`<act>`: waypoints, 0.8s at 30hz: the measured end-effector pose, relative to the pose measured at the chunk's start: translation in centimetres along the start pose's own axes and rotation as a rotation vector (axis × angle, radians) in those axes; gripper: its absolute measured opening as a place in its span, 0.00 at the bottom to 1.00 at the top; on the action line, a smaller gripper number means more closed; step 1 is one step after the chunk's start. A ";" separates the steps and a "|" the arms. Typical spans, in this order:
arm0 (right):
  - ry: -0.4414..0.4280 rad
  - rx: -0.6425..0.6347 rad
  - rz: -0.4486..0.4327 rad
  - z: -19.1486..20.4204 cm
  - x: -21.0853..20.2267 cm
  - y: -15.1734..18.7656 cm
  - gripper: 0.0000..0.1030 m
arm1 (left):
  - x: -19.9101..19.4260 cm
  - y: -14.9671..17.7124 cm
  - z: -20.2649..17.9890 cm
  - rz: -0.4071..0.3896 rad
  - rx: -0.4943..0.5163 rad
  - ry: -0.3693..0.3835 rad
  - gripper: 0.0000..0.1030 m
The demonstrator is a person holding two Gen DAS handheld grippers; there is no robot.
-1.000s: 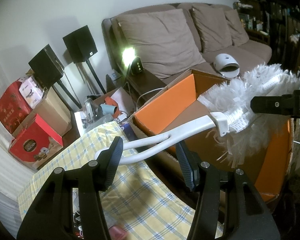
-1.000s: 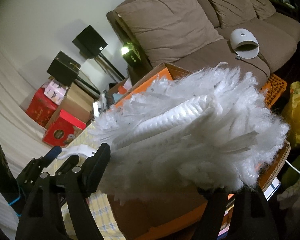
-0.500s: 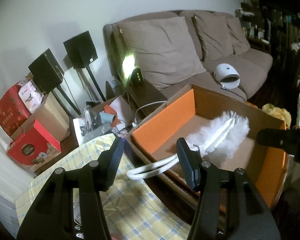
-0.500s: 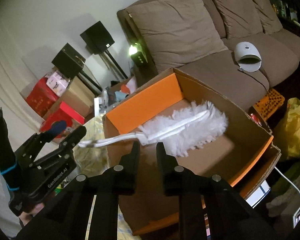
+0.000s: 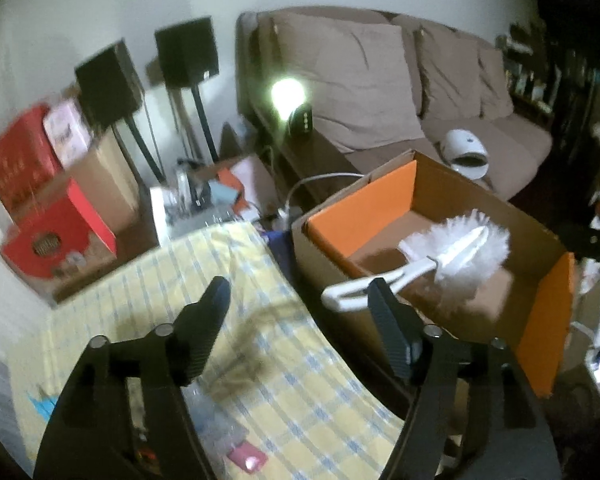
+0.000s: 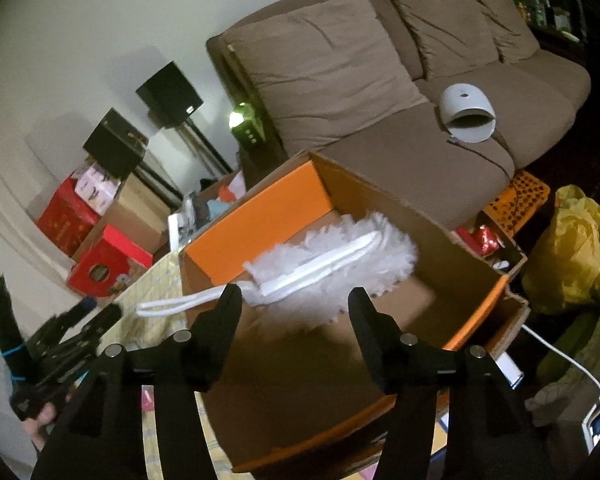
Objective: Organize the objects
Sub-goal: 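Open the right tool to release the duster head while the left tool holds the handle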
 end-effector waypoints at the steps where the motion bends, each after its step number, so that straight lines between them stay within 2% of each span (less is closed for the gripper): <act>1: 0.001 0.004 -0.001 -0.2 0.0 -0.1 0.56 | -0.2 0.3 0.2 0.002 -0.014 0.022 0.73; 3: 0.009 0.014 -0.002 -0.8 -0.1 -0.2 0.57 | -0.1 1.1 0.5 0.000 -0.044 0.043 0.81; 7: 0.021 0.015 0.010 -1.0 0.2 0.0 0.60 | 2.1 2.6 -0.8 0.059 0.035 -0.004 0.79; 12: 0.036 -0.001 0.011 -0.7 0.2 0.0 0.61 | 3.3 1.8 -1.9 0.042 -0.002 0.034 0.79; 15: 0.034 -0.002 0.019 -0.7 0.4 0.1 0.61 | 3.5 0.6 -2.0 0.018 -0.020 0.036 0.64; 16: 0.034 -0.004 0.021 -0.8 0.5 0.1 0.61 | 3.6 0.3 -1.9 0.011 -0.025 0.032 0.54; 17: 0.034 -0.006 0.021 -0.8 0.4 0.1 0.61 | 3.8 0.0 -1.7 0.013 -0.034 0.022 0.48; 19: 0.032 -0.008 0.019 -0.8 0.4 0.1 0.61 | 4.4 -0.3 -1.6 0.026 -0.066 0.036 0.27; 22: 0.029 -0.007 0.015 -0.9 0.3 0.0 0.61 | 4.8 0.0 -1.9 0.053 -0.108 0.085 0.15; 24: 0.031 -0.003 0.018 -1.1 0.3 0.0 0.61 | 4.5 0.5 -2.8 0.056 -0.092 0.097 0.15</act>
Point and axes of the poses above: each gripper's, at about its wrist camera, not at the fingertips, and x roughly the way its jaws point, z to its left, y to its underside, the point moved 10 cm from there along x, roughly the way its jaws point, and after that the axes turned 8 degrees about y, right-handed, at the moved point
